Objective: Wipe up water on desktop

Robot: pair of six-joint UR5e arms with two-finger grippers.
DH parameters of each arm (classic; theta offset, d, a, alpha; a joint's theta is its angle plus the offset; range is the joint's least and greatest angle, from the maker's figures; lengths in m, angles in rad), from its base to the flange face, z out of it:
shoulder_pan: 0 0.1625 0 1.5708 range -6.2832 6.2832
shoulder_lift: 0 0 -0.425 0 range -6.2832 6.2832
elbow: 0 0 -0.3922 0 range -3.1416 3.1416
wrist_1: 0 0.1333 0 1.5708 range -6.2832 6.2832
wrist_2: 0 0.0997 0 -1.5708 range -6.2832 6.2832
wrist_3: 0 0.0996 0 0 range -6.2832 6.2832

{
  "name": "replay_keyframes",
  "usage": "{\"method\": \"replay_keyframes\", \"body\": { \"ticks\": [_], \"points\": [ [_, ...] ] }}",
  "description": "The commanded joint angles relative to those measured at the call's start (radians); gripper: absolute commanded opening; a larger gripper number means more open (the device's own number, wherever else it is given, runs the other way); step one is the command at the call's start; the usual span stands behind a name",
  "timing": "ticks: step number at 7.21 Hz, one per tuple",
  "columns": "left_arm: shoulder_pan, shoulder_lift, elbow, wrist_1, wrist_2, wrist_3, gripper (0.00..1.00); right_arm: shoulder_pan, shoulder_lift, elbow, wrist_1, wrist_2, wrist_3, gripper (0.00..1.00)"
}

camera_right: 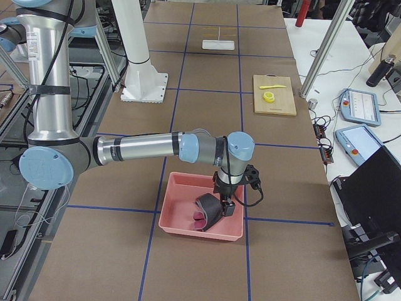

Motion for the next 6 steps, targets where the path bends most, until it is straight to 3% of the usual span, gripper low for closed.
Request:
{"method": "replay_keyframes", "body": {
  "ticks": [1, 3, 6],
  "points": [
    [-0.008, -0.002, 0.010, 0.006, -0.006, -0.017, 0.98, 0.015, -0.019, 0.001, 0.052, 0.069, 0.112, 1.00],
    [-0.004, -0.013, -0.004, -0.008, -0.031, -0.135, 0.98, 0.015, -0.019, -0.002, 0.054, 0.107, 0.179, 1.00],
    [-0.003, -0.019, -0.001, -0.008, -0.062, -0.145, 0.98, 0.015, -0.006, -0.002, 0.055, 0.115, 0.182, 1.00]
  ]
}}
